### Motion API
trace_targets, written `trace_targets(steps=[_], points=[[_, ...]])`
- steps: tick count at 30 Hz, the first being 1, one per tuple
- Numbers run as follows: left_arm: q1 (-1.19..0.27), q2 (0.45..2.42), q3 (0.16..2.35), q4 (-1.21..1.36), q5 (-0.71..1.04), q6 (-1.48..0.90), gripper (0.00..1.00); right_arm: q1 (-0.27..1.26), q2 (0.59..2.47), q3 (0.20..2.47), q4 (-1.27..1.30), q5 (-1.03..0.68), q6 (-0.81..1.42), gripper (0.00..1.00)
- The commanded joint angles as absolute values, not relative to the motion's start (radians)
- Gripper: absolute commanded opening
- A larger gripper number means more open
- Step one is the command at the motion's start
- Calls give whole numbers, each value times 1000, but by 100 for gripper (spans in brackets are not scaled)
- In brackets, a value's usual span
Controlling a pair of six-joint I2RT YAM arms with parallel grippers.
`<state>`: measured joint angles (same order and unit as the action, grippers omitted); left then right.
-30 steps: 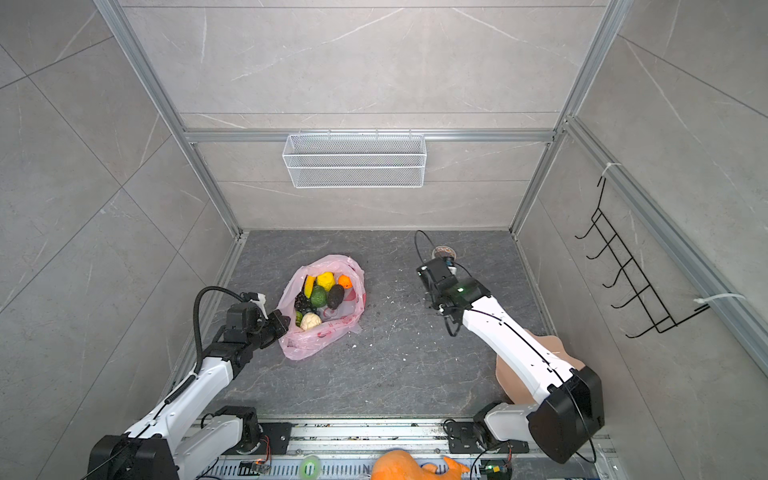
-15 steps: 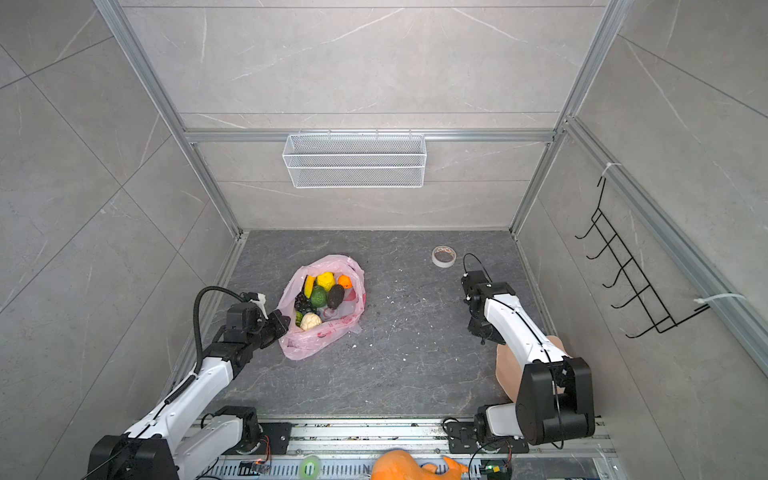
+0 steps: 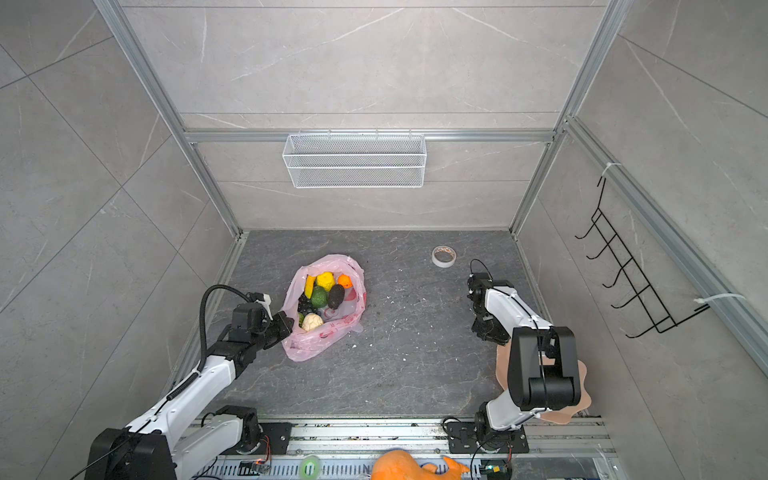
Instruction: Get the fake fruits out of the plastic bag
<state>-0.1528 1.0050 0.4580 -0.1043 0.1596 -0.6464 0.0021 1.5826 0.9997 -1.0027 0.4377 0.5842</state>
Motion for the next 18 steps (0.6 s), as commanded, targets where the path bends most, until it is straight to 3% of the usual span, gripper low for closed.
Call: trace_targets(steps=[1,9,18], points=[[-156,1010,485,-100,146,-614,0,1,1603,988,-988,451,592,36],[-155,1014,487,-108,130,-608,0,2,1609,986,-1001,435,594,20],[-155,1019,489,-111,120,-605,0,33,1555,955,-1041,399,639,24]])
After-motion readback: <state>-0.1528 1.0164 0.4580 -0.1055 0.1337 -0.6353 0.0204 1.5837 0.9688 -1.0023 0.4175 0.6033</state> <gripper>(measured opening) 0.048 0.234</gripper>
